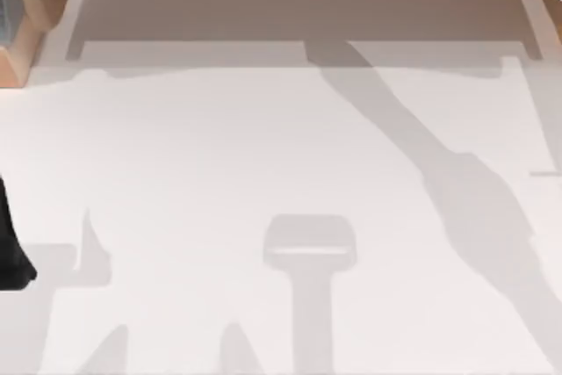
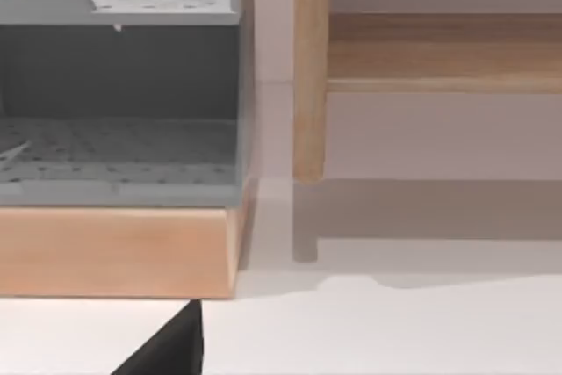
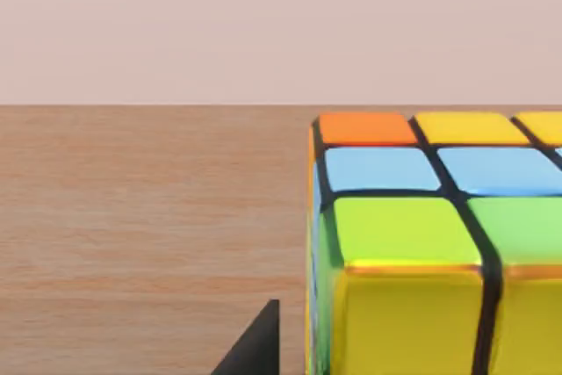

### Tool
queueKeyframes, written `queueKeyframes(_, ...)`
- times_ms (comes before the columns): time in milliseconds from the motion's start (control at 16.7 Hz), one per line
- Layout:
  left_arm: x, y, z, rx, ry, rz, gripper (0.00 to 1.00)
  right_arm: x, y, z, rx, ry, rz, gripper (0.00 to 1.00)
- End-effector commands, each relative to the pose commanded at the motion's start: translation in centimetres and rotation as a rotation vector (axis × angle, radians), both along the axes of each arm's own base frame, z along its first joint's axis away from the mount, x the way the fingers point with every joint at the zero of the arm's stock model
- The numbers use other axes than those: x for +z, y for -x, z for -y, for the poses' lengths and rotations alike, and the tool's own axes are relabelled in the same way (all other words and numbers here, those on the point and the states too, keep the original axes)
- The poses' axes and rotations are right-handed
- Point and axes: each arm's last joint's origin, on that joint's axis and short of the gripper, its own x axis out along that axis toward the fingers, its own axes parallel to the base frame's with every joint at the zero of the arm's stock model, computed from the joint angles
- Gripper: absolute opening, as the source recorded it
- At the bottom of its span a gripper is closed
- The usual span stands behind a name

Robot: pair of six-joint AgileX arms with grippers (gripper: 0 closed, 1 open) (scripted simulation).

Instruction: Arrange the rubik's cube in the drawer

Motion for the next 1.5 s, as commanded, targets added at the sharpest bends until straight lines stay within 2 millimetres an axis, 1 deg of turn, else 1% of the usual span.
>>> queueKeyframes(420, 0.0, 0.0, 0.0, 0.000, 0.000, 0.000, 1.00, 0.0, 0.0, 0.0, 0.000, 0.000, 0.000, 0.02)
queueKeyframes(480, 0.0, 0.0, 0.0, 0.000, 0.000, 0.000, 1.00, 0.0, 0.0, 0.0, 0.000, 0.000, 0.000, 0.00)
queueKeyframes(1020, 0.0, 0.0, 0.0, 0.000, 0.000, 0.000, 1.00, 0.1, 0.1, -0.1, 0.002, -0.005, 0.003, 0.00)
queueKeyframes(1140, 0.0, 0.0, 0.0, 0.000, 0.000, 0.000, 1.00, 1.2, -0.1, 0.9, -0.013, -0.037, 0.040, 0.00)
queueKeyframes(1260, 0.0, 0.0, 0.0, 0.000, 0.000, 0.000, 1.00, 3.6, -0.2, 3.0, -0.042, -0.076, 0.121, 0.00)
queueKeyframes(1320, 0.0, 0.0, 0.0, 0.000, 0.000, 0.000, 1.00, 4.5, -0.1, 3.7, -0.048, -0.090, 0.155, 0.00)
queueKeyframes(1380, 0.0, 0.0, 0.0, 0.000, 0.000, 0.000, 1.00, 4.9, 0.1, 3.9, -0.047, -0.099, 0.170, 0.00)
queueKeyframes(1440, 0.0, 0.0, 0.0, 0.000, 0.000, 0.000, 1.00, 4.9, 0.3, 3.6, -0.040, -0.100, 0.168, 0.00)
queueKeyframes(1500, 0.0, 0.0, 0.0, 0.000, 0.000, 0.000, 1.00, 4.5, 0.5, 3.0, -0.029, -0.092, 0.150, 0.00)
